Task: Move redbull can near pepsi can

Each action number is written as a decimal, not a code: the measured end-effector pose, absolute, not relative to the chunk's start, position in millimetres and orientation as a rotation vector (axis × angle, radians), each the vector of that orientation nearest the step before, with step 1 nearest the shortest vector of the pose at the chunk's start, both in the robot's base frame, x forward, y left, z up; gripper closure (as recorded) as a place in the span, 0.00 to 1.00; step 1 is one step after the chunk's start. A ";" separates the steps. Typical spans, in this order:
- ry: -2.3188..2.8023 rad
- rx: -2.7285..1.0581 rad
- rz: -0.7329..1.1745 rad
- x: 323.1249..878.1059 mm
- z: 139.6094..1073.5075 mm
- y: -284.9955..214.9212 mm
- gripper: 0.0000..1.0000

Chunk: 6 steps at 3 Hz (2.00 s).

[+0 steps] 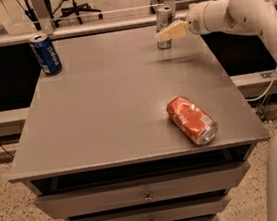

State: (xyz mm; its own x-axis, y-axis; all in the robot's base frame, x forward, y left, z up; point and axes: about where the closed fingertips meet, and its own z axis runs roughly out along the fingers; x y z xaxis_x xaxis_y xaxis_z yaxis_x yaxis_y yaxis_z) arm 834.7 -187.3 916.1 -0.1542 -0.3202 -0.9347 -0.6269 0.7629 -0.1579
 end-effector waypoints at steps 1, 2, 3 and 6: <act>1.740 -0.685 0.334 856.4 909.2 -175.2 0.00; 1.724 -0.611 0.348 875.2 904.5 -173.5 0.14; 1.713 -0.566 0.368 881.4 907.7 -173.3 0.36; 1.600 -0.615 0.491 823.2 990.5 -151.5 1.00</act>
Offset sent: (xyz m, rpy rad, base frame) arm 0.0625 0.0050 -0.0125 0.1724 -0.0507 -0.1308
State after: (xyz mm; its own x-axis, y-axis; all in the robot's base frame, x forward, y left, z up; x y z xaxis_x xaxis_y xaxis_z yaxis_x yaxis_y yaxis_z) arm 823.2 -151.5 990.5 -0.0667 -0.1052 -0.9922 -0.6439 0.7642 -0.0378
